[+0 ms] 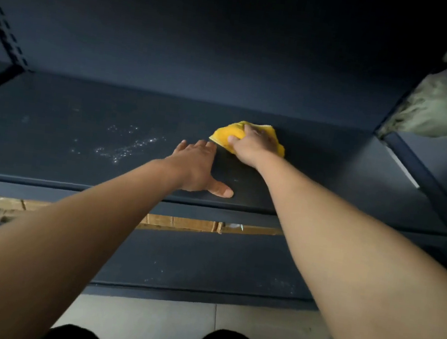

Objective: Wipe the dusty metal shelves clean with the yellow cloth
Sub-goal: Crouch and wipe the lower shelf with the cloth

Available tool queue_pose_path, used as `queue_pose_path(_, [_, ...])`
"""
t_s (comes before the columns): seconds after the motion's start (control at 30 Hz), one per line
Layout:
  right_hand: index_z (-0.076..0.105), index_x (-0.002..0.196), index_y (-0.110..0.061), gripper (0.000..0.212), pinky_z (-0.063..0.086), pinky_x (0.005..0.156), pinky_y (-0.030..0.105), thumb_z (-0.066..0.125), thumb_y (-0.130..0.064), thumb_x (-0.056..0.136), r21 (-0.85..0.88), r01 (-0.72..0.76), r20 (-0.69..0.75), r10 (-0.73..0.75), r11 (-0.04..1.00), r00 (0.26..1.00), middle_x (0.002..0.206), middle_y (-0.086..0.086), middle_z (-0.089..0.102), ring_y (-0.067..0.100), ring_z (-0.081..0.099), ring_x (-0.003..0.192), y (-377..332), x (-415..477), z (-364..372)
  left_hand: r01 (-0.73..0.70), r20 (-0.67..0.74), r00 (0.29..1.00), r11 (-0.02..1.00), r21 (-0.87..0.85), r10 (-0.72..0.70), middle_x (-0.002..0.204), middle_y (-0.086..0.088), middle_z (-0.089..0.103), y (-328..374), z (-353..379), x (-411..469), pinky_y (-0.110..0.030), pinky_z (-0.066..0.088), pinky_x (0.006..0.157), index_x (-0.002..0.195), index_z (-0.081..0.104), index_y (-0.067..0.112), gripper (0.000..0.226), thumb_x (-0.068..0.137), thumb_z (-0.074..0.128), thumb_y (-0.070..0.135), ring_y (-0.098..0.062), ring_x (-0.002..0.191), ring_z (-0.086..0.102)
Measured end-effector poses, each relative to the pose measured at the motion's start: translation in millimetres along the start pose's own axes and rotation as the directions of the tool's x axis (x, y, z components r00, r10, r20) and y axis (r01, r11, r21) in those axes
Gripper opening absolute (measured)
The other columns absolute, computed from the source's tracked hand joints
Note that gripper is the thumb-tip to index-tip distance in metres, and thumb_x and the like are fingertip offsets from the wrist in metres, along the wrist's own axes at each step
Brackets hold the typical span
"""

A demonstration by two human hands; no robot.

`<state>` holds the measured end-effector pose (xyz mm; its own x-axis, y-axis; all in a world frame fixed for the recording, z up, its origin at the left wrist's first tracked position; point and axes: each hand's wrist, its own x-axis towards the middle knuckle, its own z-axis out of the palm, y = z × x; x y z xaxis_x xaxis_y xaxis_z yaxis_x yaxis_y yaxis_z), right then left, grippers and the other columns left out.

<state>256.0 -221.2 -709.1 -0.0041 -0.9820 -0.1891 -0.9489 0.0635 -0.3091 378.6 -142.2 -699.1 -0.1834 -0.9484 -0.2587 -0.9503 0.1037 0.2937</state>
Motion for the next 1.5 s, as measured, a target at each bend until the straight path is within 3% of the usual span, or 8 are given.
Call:
queue_pose_path(0.17, [0.014, 0.151, -0.019, 0.065, 0.008, 0.12, 0.041, 0.035, -0.048, 0.097, -0.01, 0.131, 0.021, -0.131, 0.991, 0.991, 0.159, 0.008, 0.013, 0.027, 0.01, 0.147, -10.5, 5.9, 5.0, 0.025, 0.021, 0.999, 1.0, -0.006, -0.025, 0.153, -0.006, 0.025, 0.9, 2.8, 4.8, -0.044, -0.003, 0.119, 0.146, 0.021, 0.011, 0.102, 0.07, 0.065, 0.063, -0.023, 0.143, 0.019])
queue_pose_path(0.43, [0.011, 0.152, -0.023, 0.067, 0.012, 0.119, 0.04, 0.036, -0.049, 0.095, 0.044, 0.093, 0.009, -0.093, 0.995, 0.996, 0.159, 0.006, 0.015, 0.026, 0.013, 0.146, -13.7, 2.9, 8.6, -0.04, -0.017, 0.999, 0.999, -0.036, 0.04, 0.152, -0.003, 0.029, -5.9, 5.6, -9.0, -0.043, -0.005, 0.118, 0.146, 0.025, 0.014, 0.087, 0.08, 0.057, 0.06, -0.018, 0.142, 0.023])
queue_pose_path(0.67, [0.025, 0.148, -0.031, 0.062, 0.027, 0.114, 0.034, 0.042, -0.051, 0.092, 0.042, 0.126, 0.02, -0.127, 0.991, 0.992, 0.156, 0.001, 0.026, 0.026, 0.031, 0.139, -81.9, -23.0, 30.6, 0.058, -0.257, 0.965, 0.998, 0.016, -0.052, 0.148, -0.008, 0.036, -93.2, -22.1, -36.8, -0.043, 0.009, 0.118, 0.144, 0.031, 0.012, 0.079, 0.083, 0.054, 0.057, -0.021, 0.138, 0.03])
queue_pose_path(0.87, [0.027, 0.148, -0.028, 0.058, 0.024, 0.115, 0.036, 0.04, -0.049, 0.095, 0.001, 0.226, -0.002, -0.226, 0.974, 0.974, 0.156, 0.004, 0.027, 0.027, 0.029, 0.14, -132.9, -54.0, 58.2, 0.136, -0.113, 0.985, 0.989, 0.065, -0.128, 0.154, -0.009, 0.023, -140.4, -26.1, -52.0, -0.048, 0.004, 0.116, 0.149, 0.017, 0.01, 0.083, 0.087, 0.049, 0.056, -0.023, 0.144, 0.018])
queue_pose_path(0.97, [0.031, 0.146, -0.025, 0.057, 0.028, 0.113, 0.036, 0.04, -0.048, 0.095, -0.017, 0.157, -0.062, -0.157, 0.988, 0.986, 0.153, 0.005, 0.033, 0.029, 0.034, 0.138, -115.9, -64.2, 55.4, 0.086, -0.034, 0.996, 0.991, 0.101, -0.083, 0.155, -0.007, 0.024, -144.0, -23.8, -49.5, -0.05, 0.007, 0.116, 0.149, 0.018, 0.013, 0.084, 0.085, 0.05, 0.059, -0.023, 0.143, 0.019])
queue_pose_path(1.07, [0.029, 0.147, -0.024, 0.06, 0.028, 0.114, 0.037, 0.039, -0.051, 0.094, -0.013, -0.058, -0.097, 0.057, 0.998, 0.994, 0.153, 0.006, 0.032, 0.029, 0.034, 0.138, -75.6, -72.0, 38.0, 0.06, -0.005, 0.998, 0.991, 0.124, -0.06, 0.153, -0.007, 0.027, -142.0, -26.4, -48.0, -0.049, 0.01, 0.117, 0.147, 0.023, 0.013, 0.08, 0.087, 0.049, 0.058, -0.025, 0.142, 0.024])
queue_pose_path(1.23, [0.02, 0.15, -0.019, 0.059, 0.019, 0.117, 0.04, 0.03, -0.046, 0.098, 0.033, -0.341, -0.148, 0.342, 0.939, 0.928, 0.151, 0.01, 0.033, 0.03, 0.03, 0.139, -52.8, -87.8, 31.1, 0.03, -0.006, 1.0, 0.991, 0.131, -0.03, 0.154, -0.009, 0.026, -147.6, -25.8, -50.2, -0.05, 0.007, 0.117, 0.148, 0.021, 0.012, 0.082, 0.087, 0.045, 0.061, -0.026, 0.143, 0.021])
queue_pose_path(1.5, [0.022, 0.149, -0.019, 0.055, 0.007, 0.117, 0.037, 0.033, -0.039, 0.099, 0.017, -0.17, -0.102, 0.171, 0.985, 0.98, 0.155, 0.007, 0.026, 0.025, 0.019, 0.144, -170.3, -87.7, 71.3, 0.013, -0.169, 0.985, 1.0, -0.016, -0.016, 0.15, -0.009, 0.031, -192.0, -25.4, -73.8, -0.047, 0.006, 0.118, 0.148, 0.018, 0.013, 0.094, 0.078, 0.057, 0.062, -0.024, 0.141, 0.025])
